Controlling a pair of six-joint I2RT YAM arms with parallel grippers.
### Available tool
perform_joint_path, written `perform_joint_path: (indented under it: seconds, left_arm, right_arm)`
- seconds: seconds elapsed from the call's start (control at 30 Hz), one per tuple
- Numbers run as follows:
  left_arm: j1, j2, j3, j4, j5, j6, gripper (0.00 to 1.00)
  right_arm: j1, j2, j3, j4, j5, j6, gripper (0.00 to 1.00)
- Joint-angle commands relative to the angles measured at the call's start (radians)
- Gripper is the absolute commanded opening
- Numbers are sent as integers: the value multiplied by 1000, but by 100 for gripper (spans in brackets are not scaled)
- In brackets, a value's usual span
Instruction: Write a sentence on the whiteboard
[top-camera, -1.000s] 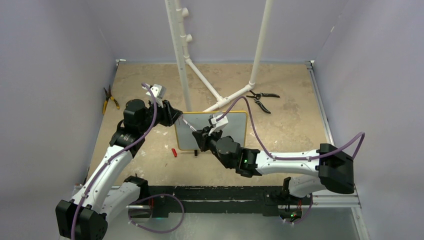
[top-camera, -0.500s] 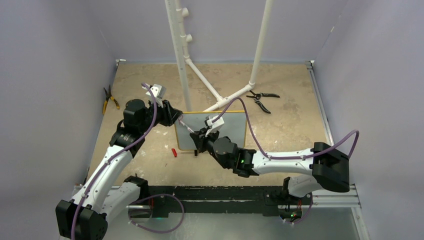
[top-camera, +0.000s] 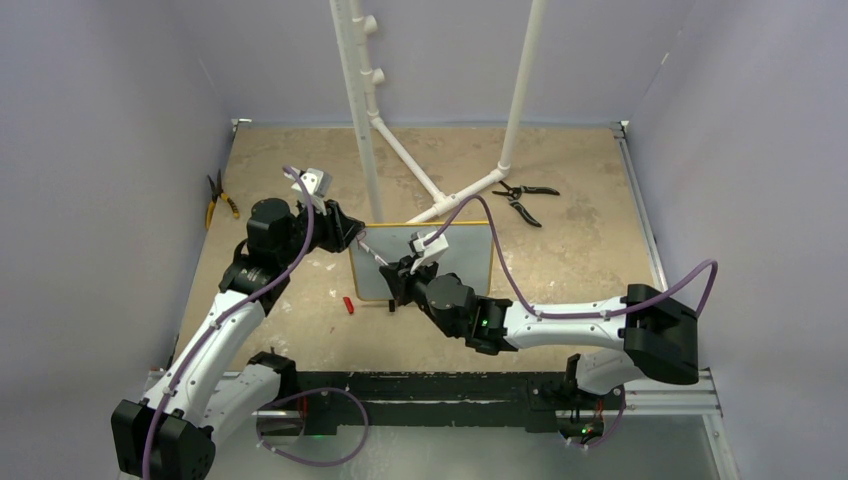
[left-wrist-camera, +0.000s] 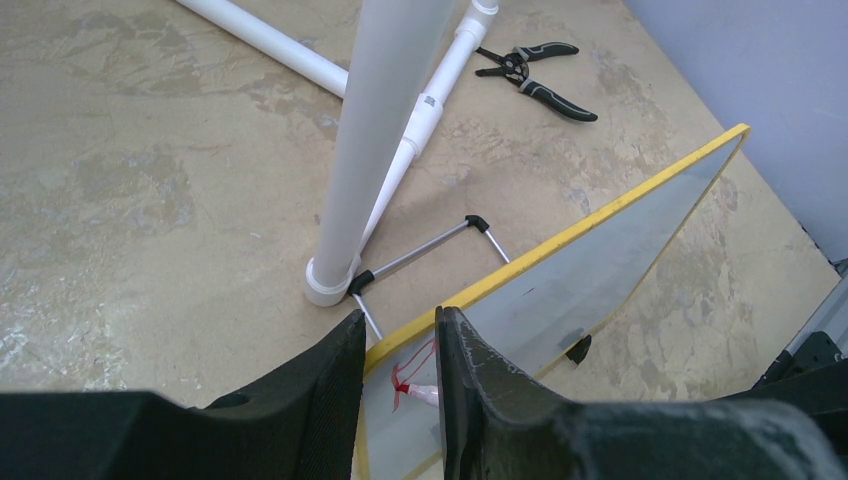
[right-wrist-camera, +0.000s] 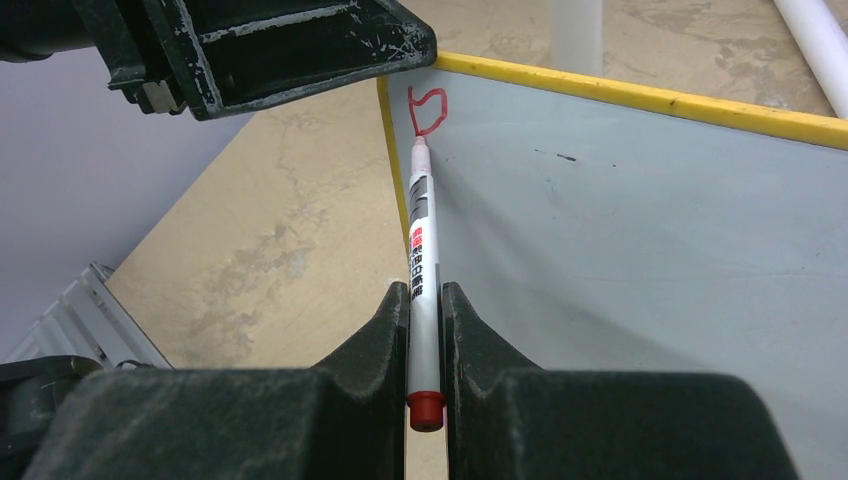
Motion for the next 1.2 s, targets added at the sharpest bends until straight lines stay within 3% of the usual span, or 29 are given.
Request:
perform_joint_path:
  seconds: [0.0,0.6,1.17]
  left_arm:
    - [1,-3,-14,11,24,-11,30]
    - [1,-7,-12,8,13,-7,30]
    - [1,-3,-12,3,3,-4,30]
  right_arm:
    - [-6,-25,-7,-22,62,20,0]
    - [-6,-97,-77,-78,99,87,0]
    - [7,-224,-119,27,1,-38,0]
